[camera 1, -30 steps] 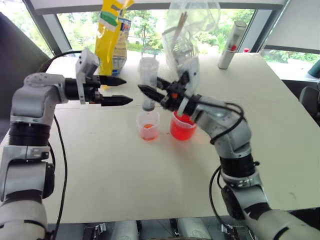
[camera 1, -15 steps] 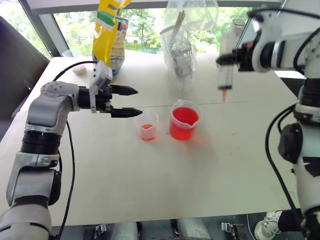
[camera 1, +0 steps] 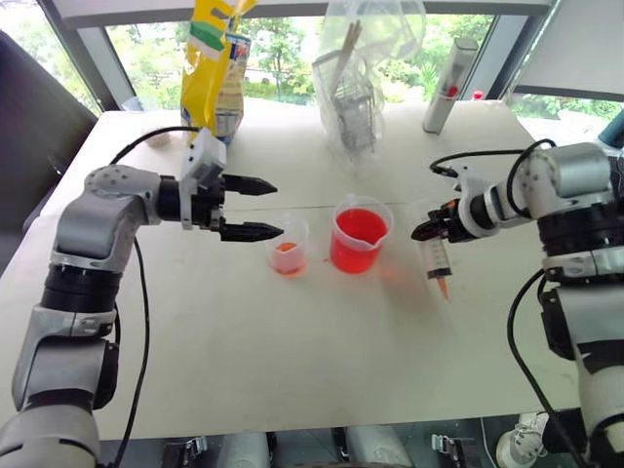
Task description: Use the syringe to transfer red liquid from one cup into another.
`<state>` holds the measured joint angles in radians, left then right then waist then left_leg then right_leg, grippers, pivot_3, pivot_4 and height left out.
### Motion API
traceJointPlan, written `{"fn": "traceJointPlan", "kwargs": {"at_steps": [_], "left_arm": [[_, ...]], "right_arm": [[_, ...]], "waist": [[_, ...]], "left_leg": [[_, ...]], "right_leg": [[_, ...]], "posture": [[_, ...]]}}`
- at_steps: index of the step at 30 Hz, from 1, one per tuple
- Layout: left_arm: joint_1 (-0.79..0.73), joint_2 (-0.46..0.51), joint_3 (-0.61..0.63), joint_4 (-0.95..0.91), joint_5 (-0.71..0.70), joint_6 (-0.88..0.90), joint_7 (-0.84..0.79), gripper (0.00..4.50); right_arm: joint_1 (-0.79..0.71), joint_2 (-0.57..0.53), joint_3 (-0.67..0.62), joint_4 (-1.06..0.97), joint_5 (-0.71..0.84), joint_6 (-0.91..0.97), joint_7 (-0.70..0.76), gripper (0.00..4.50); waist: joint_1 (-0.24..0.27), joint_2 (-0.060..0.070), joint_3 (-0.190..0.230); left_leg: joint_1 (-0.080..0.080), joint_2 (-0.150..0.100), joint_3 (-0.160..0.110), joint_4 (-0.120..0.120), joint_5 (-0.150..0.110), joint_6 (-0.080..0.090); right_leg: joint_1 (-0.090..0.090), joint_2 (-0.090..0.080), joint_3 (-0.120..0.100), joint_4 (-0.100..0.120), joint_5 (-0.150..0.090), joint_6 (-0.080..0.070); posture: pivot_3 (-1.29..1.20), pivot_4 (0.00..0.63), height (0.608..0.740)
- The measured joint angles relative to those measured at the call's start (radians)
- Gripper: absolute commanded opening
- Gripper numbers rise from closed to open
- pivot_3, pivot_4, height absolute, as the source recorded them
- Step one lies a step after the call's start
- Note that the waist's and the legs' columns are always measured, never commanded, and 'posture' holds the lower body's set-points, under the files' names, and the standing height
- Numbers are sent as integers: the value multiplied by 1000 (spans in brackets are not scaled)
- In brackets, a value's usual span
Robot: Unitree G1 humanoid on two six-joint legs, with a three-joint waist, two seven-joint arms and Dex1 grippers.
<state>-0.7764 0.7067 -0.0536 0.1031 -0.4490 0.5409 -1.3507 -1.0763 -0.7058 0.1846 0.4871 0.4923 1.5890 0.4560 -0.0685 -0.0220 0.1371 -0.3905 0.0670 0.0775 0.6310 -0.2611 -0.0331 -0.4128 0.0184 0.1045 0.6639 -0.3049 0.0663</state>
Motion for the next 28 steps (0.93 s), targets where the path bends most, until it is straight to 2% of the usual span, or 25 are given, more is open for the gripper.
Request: {"fn": "traceJointPlan", "kwargs": {"at_steps": [3, 8, 9, 13, 19, 23, 28], "left_arm": [[6, 0, 0, -10, 0, 4, 4, 4461], [6, 0, -7, -29, 0, 20, 5, 4500], [6, 0, -8, -29, 0, 20, 4, 4500], [6, 0, -13, -37, -1, 25, 2, 4500], [8, 13, -12, -52, -16, 53, -2, 4500], [31, 38, -8, -89, -27, 75, 3, 4500], [50, 61, -1, -134, -49, 109, 17, 4500]], "right_arm": [[30, 19, 1, 30, -30, -20, -1, 1380], [48, 34, -1, 28, -61, -32, 2, 3808], [56, 38, -4, 25, -63, -31, 2, 4408], [60, 23, -34, -74, -51, 6, 2, 4466], [117, -170, -96, -415, 144, 19, 4, 4466], [224, -264, -228, -674, 292, 19, 25, 4466], [324, -297, -415, -900, 444, 19, 47, 4466]], "waist": [[0, 0, 0], [0, 0, 0], [-1, 0, 0], [-1, 0, 0], [6, 0, 0], [3, 0, 0], [0, 0, 0]], "left_leg": [[0, 0, 1, 0, 0, 0], [0, 0, 0, 0, 0, 0], [0, 0, 0, 0, 0, 0], [0, 0, 0, 0, 0, 0], [0, 0, -1, -1, 0, 0], [1, 0, -1, -1, 0, 0], [2, 1, -2, -1, 0, 0]], "right_leg": [[0, 0, 0, 0, 0, 0], [1, 0, 0, 0, 0, 0], [1, 0, 0, 0, 0, 0], [0, 0, 0, 0, 0, 0], [1, 0, -1, -1, 0, 0], [1, 0, 0, -1, 0, 0], [3, 0, 0, -1, 0, 0]], "posture": [[0, 150, 739], [0, 150, 739], [0, 150, 739], [0, 150, 739], [0, 150, 739], [0, 150, 739], [0, 150, 739]]}}
